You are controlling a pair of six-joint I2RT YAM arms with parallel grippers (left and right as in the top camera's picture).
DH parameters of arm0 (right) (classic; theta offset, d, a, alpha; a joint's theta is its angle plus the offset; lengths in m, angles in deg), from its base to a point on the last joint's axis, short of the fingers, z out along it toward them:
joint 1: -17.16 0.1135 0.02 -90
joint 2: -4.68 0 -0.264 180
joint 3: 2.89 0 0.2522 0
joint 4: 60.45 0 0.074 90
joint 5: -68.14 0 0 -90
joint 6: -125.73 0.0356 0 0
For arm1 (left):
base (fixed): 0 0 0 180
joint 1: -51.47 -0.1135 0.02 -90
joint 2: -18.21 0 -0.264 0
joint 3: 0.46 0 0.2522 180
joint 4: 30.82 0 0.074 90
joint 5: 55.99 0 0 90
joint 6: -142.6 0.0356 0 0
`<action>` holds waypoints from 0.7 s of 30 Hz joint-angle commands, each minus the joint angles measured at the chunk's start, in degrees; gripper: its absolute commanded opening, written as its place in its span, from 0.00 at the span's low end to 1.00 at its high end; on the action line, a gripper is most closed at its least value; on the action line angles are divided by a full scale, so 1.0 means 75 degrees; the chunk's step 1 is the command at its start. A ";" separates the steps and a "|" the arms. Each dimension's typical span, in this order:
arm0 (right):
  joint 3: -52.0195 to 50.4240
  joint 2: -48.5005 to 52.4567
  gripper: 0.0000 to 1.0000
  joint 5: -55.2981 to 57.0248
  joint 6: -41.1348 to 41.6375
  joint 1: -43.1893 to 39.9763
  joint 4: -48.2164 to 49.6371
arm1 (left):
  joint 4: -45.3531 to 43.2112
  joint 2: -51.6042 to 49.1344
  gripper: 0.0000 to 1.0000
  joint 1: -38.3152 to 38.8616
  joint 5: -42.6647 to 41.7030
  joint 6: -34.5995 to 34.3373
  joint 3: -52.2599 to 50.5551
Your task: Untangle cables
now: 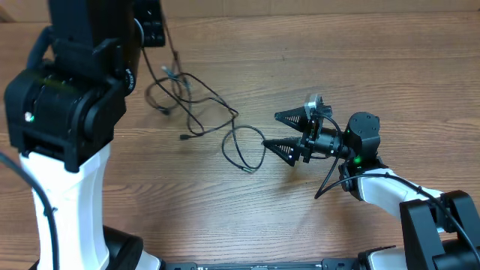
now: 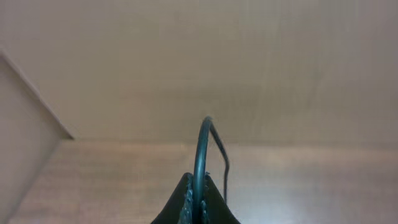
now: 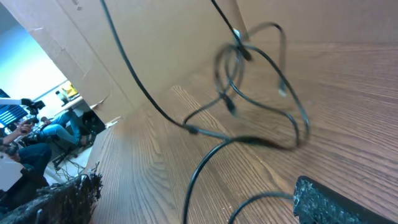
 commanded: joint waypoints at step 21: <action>0.0064 -0.0070 1.00 0.0020 0.0006 -0.0015 -0.0003 | -0.0708 -0.0079 0.04 -0.0029 0.0146 -0.1268 0.0099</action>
